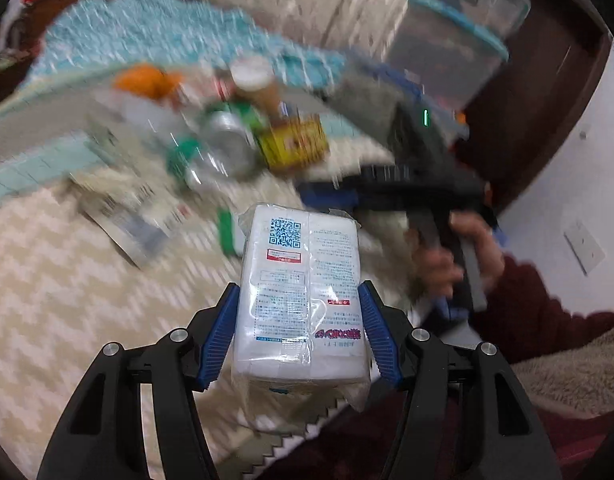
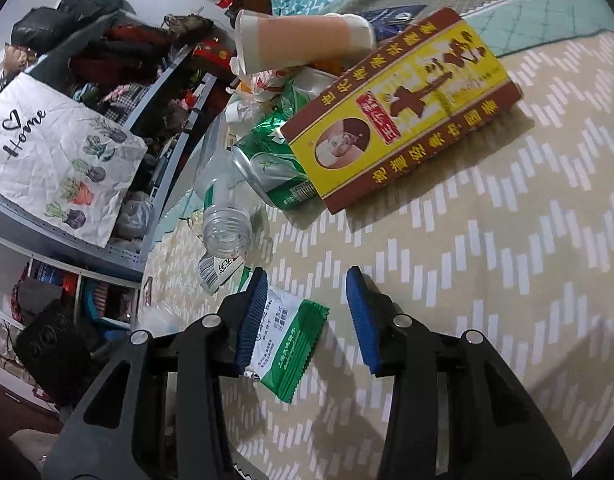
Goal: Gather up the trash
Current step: 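Lift the tissue pack with the left gripper while the right gripper approaches the green snack packet, then close the right gripper on the green-and-white snack packet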
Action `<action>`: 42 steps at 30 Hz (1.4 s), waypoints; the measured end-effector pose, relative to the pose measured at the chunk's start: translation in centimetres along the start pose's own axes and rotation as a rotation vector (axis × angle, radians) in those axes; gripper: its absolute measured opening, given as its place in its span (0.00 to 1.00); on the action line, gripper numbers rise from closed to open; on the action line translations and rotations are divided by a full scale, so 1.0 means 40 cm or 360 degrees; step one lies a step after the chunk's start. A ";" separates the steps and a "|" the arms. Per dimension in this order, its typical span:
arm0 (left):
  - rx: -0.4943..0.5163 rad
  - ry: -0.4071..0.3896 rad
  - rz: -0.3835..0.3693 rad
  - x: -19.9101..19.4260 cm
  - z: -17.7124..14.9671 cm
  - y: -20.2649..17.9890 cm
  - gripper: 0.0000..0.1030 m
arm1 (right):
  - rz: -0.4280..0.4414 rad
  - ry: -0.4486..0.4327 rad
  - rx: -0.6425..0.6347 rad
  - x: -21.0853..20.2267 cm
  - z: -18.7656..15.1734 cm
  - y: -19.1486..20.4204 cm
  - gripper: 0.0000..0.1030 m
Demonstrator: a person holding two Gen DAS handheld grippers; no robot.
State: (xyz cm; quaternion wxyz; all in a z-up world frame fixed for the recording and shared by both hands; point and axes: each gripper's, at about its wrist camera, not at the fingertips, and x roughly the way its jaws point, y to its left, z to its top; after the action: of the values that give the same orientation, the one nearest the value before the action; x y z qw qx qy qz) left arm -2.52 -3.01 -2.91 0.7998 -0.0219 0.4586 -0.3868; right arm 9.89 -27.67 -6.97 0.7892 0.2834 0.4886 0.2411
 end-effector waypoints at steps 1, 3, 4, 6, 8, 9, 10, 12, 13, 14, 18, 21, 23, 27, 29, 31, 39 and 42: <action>-0.0031 0.0047 -0.0009 0.018 -0.004 0.006 0.55 | -0.0008 0.0010 -0.0027 0.005 0.004 0.006 0.42; -0.0109 0.0067 -0.0011 0.037 -0.006 0.025 0.55 | -0.0012 0.0031 -0.0060 0.012 0.010 0.013 0.42; -0.0152 0.0063 -0.0013 0.037 -0.006 0.039 0.55 | -0.0015 0.0044 -0.0075 0.014 0.011 0.016 0.42; -0.0214 0.0061 0.0058 0.040 -0.004 0.060 0.55 | 0.0003 0.0080 -0.0090 0.020 0.010 0.025 0.42; -0.0253 0.0065 0.0068 0.043 -0.004 0.074 0.55 | 0.0055 0.0129 -0.0101 0.030 -0.002 0.035 0.42; -0.0257 0.0061 0.0070 0.045 -0.005 0.074 0.55 | 0.0080 0.0149 -0.0113 0.034 -0.013 0.041 0.42; -0.0241 0.0063 0.0085 0.046 -0.005 0.072 0.55 | 0.0098 0.0161 -0.0114 0.037 -0.020 0.045 0.42; -0.0214 0.0067 0.0113 0.046 -0.001 0.068 0.56 | 0.0151 0.0180 -0.0099 0.039 -0.040 0.047 0.42; -0.0205 0.0070 0.0123 0.049 0.001 0.065 0.56 | 0.0168 0.0183 -0.0089 0.039 -0.047 0.045 0.43; -0.0205 0.0073 0.0124 0.050 0.001 0.066 0.56 | 0.0191 0.0184 -0.0075 0.038 -0.054 0.043 0.43; -0.0229 0.0078 0.0116 0.054 0.000 0.077 0.56 | 0.0349 0.0201 0.0011 0.028 -0.071 0.026 0.44; -0.0229 0.0073 0.0124 0.057 -0.002 0.081 0.56 | 0.0368 0.0217 0.0008 0.030 -0.075 0.027 0.44; -0.0229 0.0068 0.0134 0.056 -0.004 0.082 0.56 | 0.0454 0.0266 0.0028 0.039 -0.079 0.032 0.45; -0.0247 0.0058 0.0128 0.047 -0.010 0.090 0.56 | 0.0523 0.0357 -0.0031 0.067 -0.101 0.068 0.45; -0.0246 0.0058 0.0131 0.046 -0.010 0.090 0.56 | 0.0489 0.0354 -0.0044 0.078 -0.109 0.074 0.39; -0.0245 0.0055 0.0131 0.045 -0.011 0.091 0.56 | 0.0475 0.0327 -0.0004 0.083 -0.111 0.063 0.30; -0.0241 0.0015 0.0081 0.031 -0.008 0.082 0.56 | 0.0390 0.0211 0.0066 0.065 -0.136 0.038 0.08; -0.0200 0.0015 0.0073 0.038 0.002 0.062 0.56 | 0.0451 0.0165 0.0115 0.043 -0.135 0.023 0.07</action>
State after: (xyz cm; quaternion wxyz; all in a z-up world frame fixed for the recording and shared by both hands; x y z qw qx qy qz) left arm -0.53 -2.26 -4.90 0.8033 -0.0598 0.4860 -0.3390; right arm 5.60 -24.72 -9.37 0.7103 0.3650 0.4921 0.3467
